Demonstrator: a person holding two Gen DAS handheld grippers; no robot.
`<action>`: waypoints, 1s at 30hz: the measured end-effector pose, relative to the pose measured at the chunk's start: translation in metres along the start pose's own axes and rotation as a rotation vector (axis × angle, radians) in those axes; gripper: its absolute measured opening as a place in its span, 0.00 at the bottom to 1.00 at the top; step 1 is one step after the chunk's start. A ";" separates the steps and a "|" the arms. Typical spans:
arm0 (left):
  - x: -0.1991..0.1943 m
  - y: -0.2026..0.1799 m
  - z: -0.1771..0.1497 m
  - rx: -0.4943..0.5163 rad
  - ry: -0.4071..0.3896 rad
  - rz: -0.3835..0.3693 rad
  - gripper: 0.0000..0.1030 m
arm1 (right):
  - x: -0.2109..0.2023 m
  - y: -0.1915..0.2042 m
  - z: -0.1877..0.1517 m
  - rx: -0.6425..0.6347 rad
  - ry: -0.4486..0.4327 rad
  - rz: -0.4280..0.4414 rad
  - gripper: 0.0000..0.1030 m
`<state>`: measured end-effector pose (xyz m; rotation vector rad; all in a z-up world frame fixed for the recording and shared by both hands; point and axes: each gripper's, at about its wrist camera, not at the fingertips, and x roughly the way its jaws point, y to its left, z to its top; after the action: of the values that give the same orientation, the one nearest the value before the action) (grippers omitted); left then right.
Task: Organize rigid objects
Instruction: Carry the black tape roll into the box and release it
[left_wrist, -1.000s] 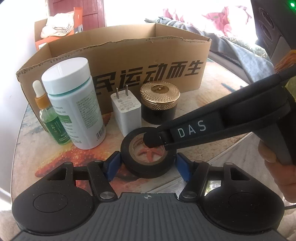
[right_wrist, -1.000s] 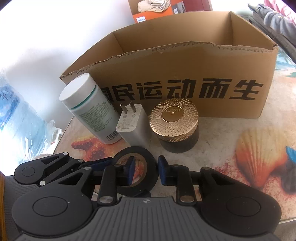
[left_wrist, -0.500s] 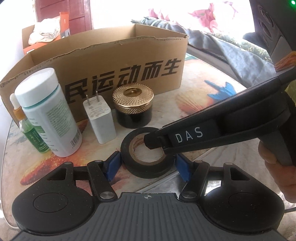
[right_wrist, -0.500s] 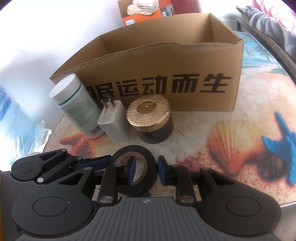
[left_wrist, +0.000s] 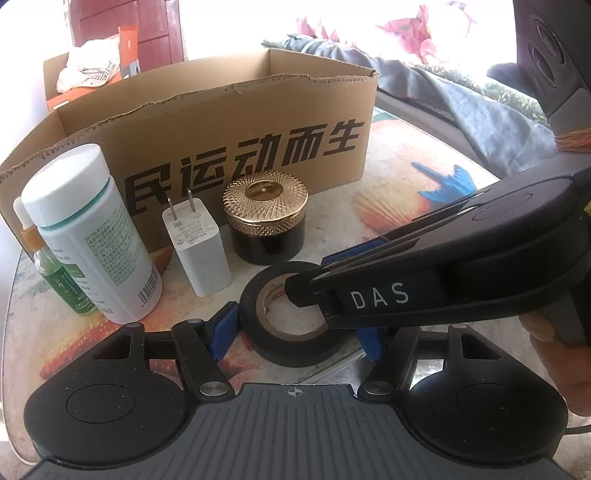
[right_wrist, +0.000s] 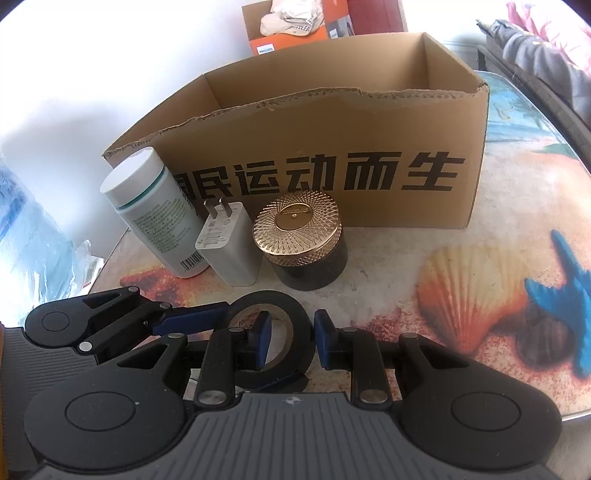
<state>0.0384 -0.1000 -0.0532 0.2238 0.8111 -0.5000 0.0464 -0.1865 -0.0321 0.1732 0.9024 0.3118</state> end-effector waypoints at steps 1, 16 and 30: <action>0.000 0.000 0.000 0.002 0.000 0.002 0.64 | 0.000 0.000 0.000 0.003 -0.001 0.002 0.27; -0.057 -0.010 0.023 0.082 -0.146 0.042 0.64 | -0.054 0.016 0.015 -0.017 -0.119 0.000 0.27; -0.089 0.054 0.139 0.085 -0.271 0.087 0.65 | -0.091 0.038 0.139 -0.168 -0.297 0.086 0.27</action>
<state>0.1027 -0.0754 0.1061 0.2624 0.5147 -0.4708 0.0963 -0.1835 0.1305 0.0994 0.5733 0.4282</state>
